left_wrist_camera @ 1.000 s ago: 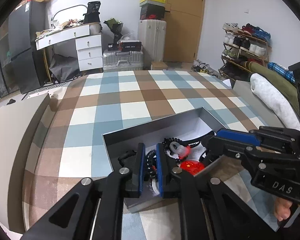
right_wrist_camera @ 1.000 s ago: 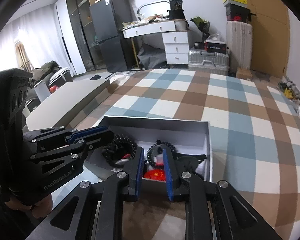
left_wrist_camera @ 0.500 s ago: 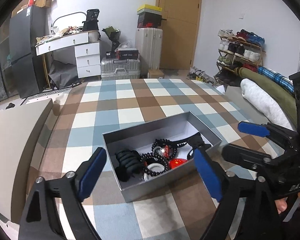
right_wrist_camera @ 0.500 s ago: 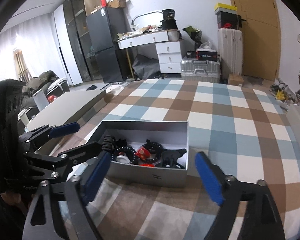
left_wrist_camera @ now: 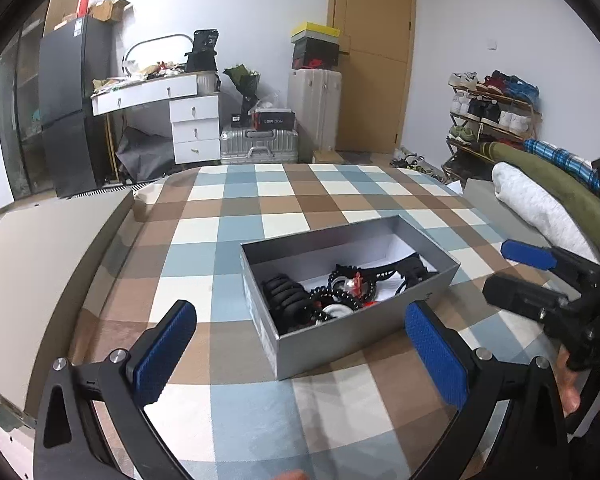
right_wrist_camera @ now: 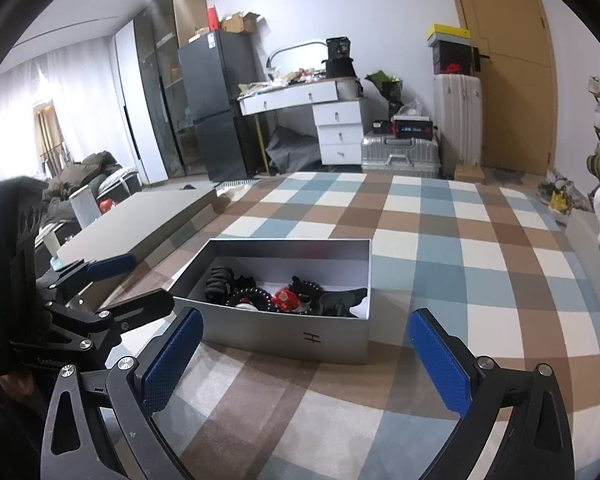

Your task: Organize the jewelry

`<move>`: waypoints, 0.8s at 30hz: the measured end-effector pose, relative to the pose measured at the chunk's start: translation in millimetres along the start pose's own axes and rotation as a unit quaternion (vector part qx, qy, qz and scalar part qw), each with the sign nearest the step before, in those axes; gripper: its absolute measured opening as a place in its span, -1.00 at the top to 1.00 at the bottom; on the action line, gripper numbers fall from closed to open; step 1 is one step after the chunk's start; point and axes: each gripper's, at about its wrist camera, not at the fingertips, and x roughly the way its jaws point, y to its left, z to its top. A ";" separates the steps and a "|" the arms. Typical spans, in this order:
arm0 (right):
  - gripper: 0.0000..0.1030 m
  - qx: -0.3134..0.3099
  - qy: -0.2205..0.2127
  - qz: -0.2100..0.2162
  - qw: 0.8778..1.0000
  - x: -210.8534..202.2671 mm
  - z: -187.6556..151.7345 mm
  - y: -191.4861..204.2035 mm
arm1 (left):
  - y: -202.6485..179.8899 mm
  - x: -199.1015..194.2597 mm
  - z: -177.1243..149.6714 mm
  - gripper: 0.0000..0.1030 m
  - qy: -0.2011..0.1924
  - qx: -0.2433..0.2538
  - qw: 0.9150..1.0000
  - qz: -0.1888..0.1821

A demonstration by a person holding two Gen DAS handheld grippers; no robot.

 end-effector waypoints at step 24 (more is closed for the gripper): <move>-1.00 -0.012 -0.071 -0.004 0.997 -6.6 -16.1 -1.8 | 4.4 2.8 -13.9 -0.98 -0.038 0.012 0.999 0.000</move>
